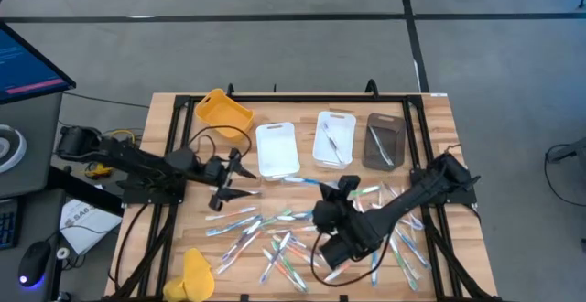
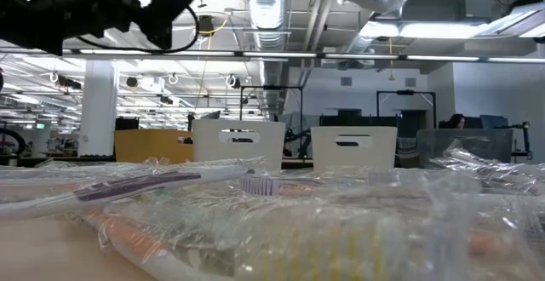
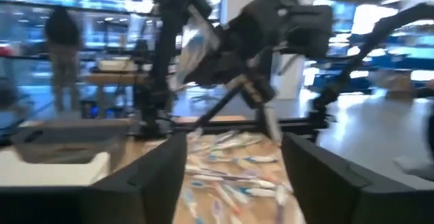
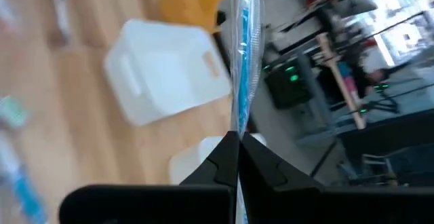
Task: Pick & Place Toothbrushes
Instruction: Put the blue toothbrush into the left white bin
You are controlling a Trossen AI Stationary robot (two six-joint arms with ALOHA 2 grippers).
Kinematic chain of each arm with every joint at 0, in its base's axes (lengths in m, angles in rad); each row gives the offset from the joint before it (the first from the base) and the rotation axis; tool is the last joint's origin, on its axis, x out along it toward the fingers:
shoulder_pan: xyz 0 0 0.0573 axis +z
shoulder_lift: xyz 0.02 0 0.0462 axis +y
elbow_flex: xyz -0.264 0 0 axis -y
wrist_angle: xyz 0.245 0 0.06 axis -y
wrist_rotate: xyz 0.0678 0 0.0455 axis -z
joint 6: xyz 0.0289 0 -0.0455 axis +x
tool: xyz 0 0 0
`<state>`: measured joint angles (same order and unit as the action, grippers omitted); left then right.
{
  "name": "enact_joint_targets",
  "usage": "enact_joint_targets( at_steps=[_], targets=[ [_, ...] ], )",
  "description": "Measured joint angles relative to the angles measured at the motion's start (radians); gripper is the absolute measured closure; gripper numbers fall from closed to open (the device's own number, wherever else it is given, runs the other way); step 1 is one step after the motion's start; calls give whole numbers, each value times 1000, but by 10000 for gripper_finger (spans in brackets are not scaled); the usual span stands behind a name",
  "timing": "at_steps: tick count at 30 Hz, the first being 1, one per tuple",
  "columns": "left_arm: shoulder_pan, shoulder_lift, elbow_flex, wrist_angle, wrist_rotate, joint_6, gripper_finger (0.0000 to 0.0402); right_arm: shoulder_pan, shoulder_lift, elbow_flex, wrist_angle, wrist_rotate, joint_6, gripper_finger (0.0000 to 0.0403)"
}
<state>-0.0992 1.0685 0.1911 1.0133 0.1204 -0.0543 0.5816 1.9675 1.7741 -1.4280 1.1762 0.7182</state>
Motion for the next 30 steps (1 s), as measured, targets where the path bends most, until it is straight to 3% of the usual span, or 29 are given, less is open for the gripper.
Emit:
enact_joint_targets(
  at_steps=[4, 7, 15, 30],
  targets=[
    [-44, 108, 95, 1, -186, 77, 131, -21, -17, 0, -47, 68, 27, 403],
    [-63, 169, 180, 4, -247, 177, 127, -32, -54, 1, -101, 133, 69, 403],
    [-63, 263, 368, 7, -254, 350, 141, -3, -118, 1, -144, 305, 121, 403],
    [-30, 389, 558, 8, -270, 354, 143, -11, -98, -12, -141, 295, 113, 403]
  ],
)
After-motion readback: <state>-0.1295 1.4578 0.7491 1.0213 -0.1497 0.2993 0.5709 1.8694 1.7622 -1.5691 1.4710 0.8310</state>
